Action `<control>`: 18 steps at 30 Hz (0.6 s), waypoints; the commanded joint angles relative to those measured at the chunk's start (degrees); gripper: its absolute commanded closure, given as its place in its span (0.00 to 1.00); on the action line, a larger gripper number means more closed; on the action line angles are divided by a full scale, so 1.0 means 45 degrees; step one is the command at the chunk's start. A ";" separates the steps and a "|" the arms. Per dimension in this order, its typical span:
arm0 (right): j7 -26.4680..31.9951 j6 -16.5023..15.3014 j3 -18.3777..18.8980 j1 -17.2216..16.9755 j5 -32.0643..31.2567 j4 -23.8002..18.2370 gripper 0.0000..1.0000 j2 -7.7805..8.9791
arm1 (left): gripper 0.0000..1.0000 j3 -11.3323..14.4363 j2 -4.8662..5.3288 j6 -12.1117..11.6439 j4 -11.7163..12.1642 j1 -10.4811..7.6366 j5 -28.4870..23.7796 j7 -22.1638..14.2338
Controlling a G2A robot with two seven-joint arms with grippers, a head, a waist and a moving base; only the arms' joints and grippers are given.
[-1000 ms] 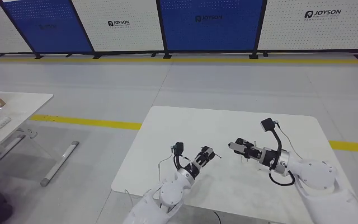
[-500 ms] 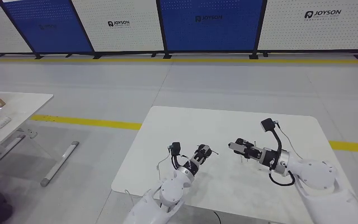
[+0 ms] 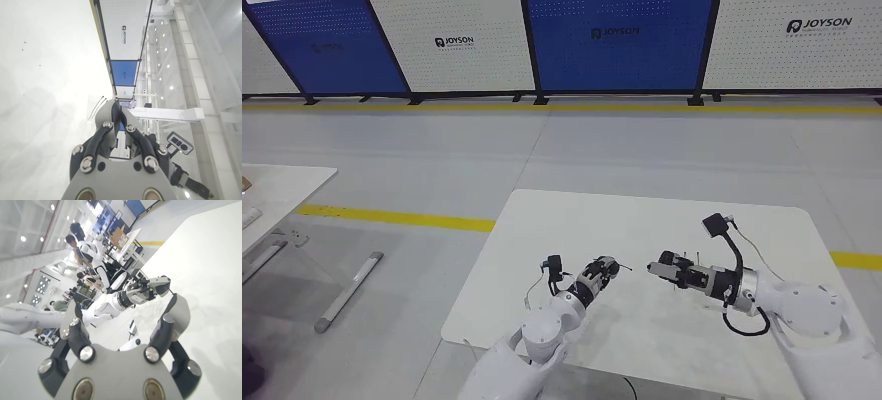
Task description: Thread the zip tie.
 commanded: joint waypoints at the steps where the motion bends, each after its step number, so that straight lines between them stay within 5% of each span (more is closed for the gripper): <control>1: 0.0656 0.0282 0.0295 0.0220 -0.0186 -0.0012 0.00 0.0093 | 1.00 0.0000 0.0000 -0.0002 0.0000 0.0000 -0.0001 -0.0002; 6: 0.2871 0.1590 0.1149 0.0928 -0.1417 -0.0374 0.00 0.0452 | 1.00 0.0000 0.0000 -0.0002 0.0000 0.0000 -0.0001 -0.0002; 9: 0.4404 0.2293 0.0994 0.1659 -0.2403 -0.0389 0.00 0.0588 | 1.00 0.0000 0.0000 -0.0002 0.0000 0.0000 -0.0001 -0.0002; 18: 0.4404 0.2536 0.0653 0.1979 -0.2885 -0.0268 0.00 0.0625 | 1.00 0.0000 0.0000 -0.0002 0.0000 0.0000 -0.0001 -0.0002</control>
